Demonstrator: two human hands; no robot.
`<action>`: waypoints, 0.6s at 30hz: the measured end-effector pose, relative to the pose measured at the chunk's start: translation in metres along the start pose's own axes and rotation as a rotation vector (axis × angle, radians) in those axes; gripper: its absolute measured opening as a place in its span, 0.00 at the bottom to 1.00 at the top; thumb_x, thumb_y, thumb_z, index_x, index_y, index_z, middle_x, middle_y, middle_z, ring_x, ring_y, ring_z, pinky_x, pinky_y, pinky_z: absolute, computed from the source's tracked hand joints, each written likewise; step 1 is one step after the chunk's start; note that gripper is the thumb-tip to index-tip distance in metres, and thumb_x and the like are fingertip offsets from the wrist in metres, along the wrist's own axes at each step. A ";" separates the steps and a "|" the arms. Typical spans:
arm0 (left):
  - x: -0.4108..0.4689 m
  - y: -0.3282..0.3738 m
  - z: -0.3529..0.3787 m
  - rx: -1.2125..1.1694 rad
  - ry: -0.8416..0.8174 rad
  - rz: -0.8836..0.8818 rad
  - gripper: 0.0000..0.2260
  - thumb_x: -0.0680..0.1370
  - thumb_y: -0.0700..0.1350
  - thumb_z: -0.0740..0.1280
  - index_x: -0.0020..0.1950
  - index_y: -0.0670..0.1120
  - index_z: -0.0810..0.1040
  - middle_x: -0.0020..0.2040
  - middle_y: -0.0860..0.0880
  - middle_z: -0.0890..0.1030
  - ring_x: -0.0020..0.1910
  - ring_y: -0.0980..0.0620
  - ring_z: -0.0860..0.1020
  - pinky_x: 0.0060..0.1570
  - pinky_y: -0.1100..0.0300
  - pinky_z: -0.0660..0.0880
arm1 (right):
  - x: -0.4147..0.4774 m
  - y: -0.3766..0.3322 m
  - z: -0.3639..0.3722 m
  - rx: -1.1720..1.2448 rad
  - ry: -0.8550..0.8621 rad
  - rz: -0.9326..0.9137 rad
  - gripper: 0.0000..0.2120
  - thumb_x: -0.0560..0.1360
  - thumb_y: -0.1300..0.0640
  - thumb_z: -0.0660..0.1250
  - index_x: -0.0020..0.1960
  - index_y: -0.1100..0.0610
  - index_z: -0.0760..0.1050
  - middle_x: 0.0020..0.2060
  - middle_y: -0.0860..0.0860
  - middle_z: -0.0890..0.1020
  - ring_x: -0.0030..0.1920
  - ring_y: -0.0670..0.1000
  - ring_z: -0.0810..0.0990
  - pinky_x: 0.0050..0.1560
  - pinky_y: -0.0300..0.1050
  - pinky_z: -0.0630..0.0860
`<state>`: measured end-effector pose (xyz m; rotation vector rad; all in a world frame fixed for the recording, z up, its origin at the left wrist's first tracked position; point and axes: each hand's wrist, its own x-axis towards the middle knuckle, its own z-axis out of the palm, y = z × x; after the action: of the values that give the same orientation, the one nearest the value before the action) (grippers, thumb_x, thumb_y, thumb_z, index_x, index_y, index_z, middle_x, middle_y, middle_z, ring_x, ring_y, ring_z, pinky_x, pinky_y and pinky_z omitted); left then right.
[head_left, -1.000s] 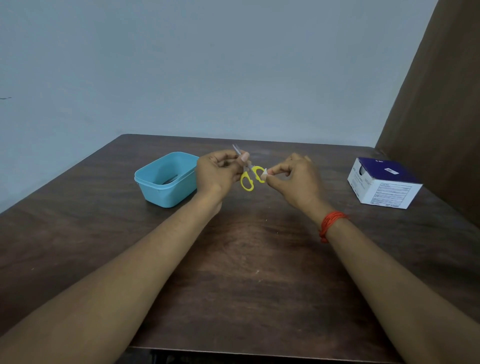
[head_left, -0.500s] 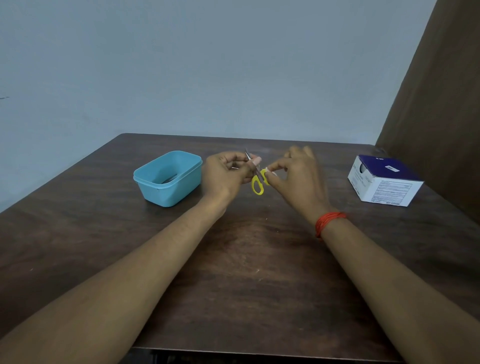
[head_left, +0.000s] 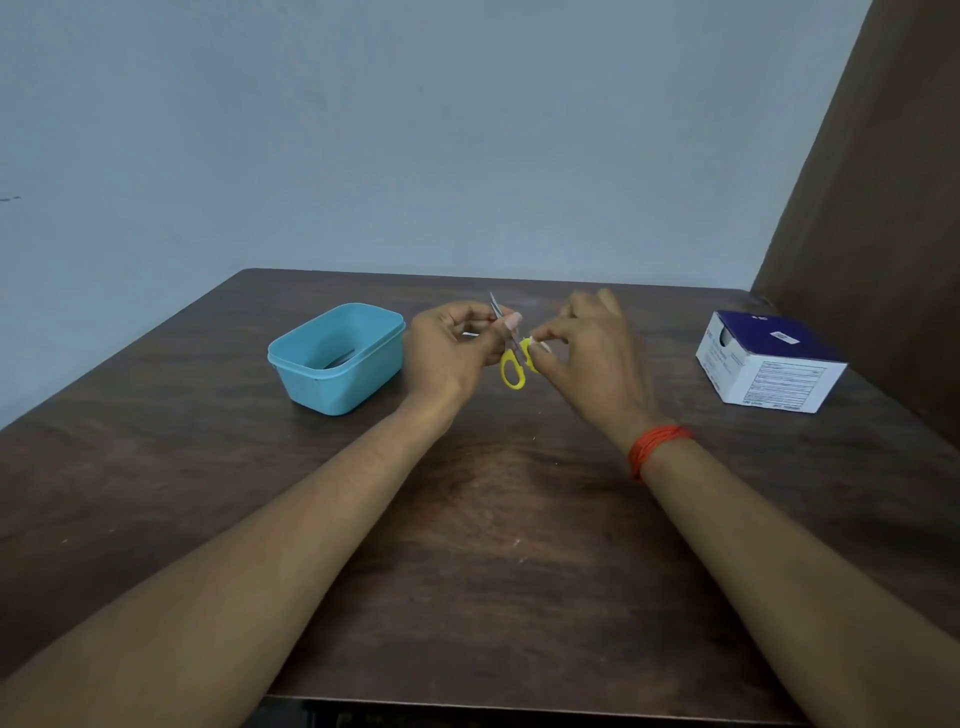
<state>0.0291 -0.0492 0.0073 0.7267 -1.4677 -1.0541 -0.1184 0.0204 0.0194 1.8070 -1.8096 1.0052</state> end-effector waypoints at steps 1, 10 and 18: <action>0.000 0.000 -0.001 -0.016 0.004 -0.001 0.03 0.73 0.45 0.78 0.43 0.48 0.86 0.37 0.48 0.86 0.37 0.49 0.86 0.41 0.52 0.84 | 0.000 -0.002 -0.001 -0.020 0.005 0.001 0.06 0.73 0.53 0.73 0.47 0.52 0.86 0.40 0.51 0.76 0.49 0.55 0.72 0.42 0.50 0.73; -0.004 0.005 0.001 -0.102 0.086 -0.012 0.05 0.73 0.44 0.78 0.45 0.45 0.86 0.40 0.46 0.87 0.39 0.46 0.87 0.41 0.55 0.84 | -0.003 -0.001 0.014 0.749 -0.084 0.810 0.12 0.69 0.50 0.79 0.29 0.51 0.83 0.27 0.40 0.82 0.28 0.35 0.77 0.30 0.34 0.69; -0.003 -0.001 -0.002 -0.028 0.042 -0.022 0.08 0.73 0.44 0.78 0.51 0.50 0.85 0.43 0.47 0.87 0.44 0.47 0.86 0.50 0.44 0.83 | 0.000 0.007 -0.003 0.282 0.036 0.391 0.05 0.72 0.50 0.75 0.40 0.50 0.85 0.35 0.44 0.76 0.39 0.47 0.75 0.39 0.44 0.70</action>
<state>0.0315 -0.0475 0.0049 0.7424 -1.4090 -1.0681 -0.1260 0.0217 0.0200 1.5977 -2.1369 1.4932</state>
